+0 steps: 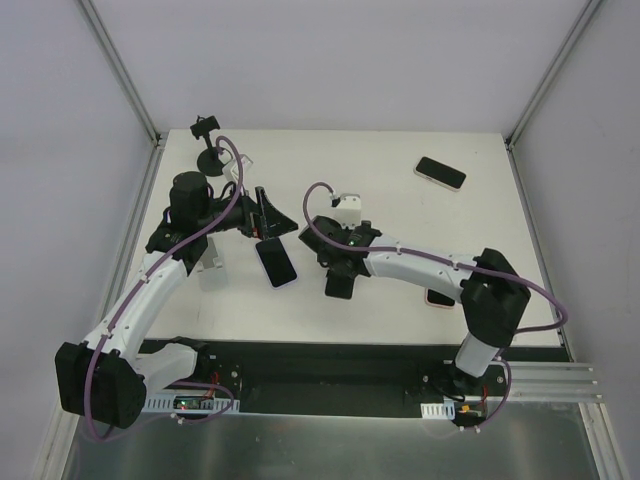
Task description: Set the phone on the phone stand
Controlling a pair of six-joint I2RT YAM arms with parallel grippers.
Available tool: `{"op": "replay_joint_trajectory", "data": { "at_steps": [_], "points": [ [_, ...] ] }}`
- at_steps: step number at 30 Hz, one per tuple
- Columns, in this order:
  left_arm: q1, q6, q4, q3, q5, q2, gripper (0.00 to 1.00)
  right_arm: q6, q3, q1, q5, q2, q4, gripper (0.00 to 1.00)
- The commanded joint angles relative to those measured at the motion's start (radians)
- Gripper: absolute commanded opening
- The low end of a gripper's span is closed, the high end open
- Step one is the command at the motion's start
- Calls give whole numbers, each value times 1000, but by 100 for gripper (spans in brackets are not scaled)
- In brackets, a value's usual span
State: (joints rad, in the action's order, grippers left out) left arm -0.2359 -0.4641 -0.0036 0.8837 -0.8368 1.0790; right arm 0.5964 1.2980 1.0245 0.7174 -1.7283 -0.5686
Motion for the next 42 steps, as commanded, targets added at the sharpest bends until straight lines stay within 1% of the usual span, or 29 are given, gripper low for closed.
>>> {"op": "replay_joint_trajectory", "data": {
  "at_steps": [1,2,3,4,5,6,7,8,9,10,11,13,14,16,18,20,25,26,29,30,33,36,39,40,41,42],
  "points": [
    [-5,1,37,-5,-24,-1,96,-137,-66,-6,-52,55,50,10],
    [-5,2,37,-3,-22,-1,95,-174,-86,-9,-74,67,106,1],
    [-5,2,37,-5,-22,-1,95,-223,-107,-10,-90,82,140,1],
    [-5,2,37,-5,-22,1,96,-336,-133,-12,-114,120,185,1],
    [-5,2,39,-3,-21,2,95,-415,-194,-15,-195,142,275,1],
    [-5,2,37,-6,-22,4,95,-484,-224,-29,-252,191,318,1],
    [-3,1,37,-5,-24,6,95,-670,-264,-38,-339,216,369,0],
    [-5,1,37,-3,-25,6,96,-754,-322,-50,-591,240,431,0],
    [-5,1,37,-3,-25,6,96,-824,-350,-73,-707,280,440,0],
    [-5,1,39,-3,-27,7,96,-943,-371,-84,-814,298,440,0],
    [-5,1,37,-3,-28,6,95,-989,-388,-96,-931,315,426,1],
    [-5,1,37,-3,-25,6,95,-1064,-449,-141,-1018,372,424,0],
    [-5,4,37,-3,-24,4,95,-1128,-471,-158,-1099,390,417,0],
    [-5,7,37,-5,-16,-1,96,-1159,-499,-181,-1101,429,398,0],
    [-5,8,37,-8,-13,-1,96,-1185,-488,-181,-1063,444,322,0],
    [-5,8,37,-6,-13,2,95,-1195,-496,-178,-1085,458,300,0],
    [-5,8,37,-6,-13,10,95,-1115,-540,-155,-954,529,283,0],
    [-5,8,37,-6,-12,10,96,-1103,-551,-146,-899,545,279,0],
    [-5,8,37,-6,-12,13,96,-1055,-600,-129,-831,624,279,0],
    [-5,8,37,-5,-12,15,96,-1046,-612,-129,-828,660,277,0],
    [-5,8,37,-5,-15,15,95,-1009,-628,-118,-794,691,256,0],
    [-5,10,37,-8,-12,15,95,-989,-617,-106,-757,688,210,0],
    [-5,13,37,-8,-10,10,95,-980,-634,-95,-743,690,214,1],
    [-3,13,37,-8,-10,12,95,-980,-637,-95,-739,690,226,1],
    [-5,13,37,-9,-8,10,95,-974,-638,-93,-733,688,227,6],
    [-5,12,37,-8,-10,10,96,-968,-637,-93,-730,685,225,15]
  ]
}}
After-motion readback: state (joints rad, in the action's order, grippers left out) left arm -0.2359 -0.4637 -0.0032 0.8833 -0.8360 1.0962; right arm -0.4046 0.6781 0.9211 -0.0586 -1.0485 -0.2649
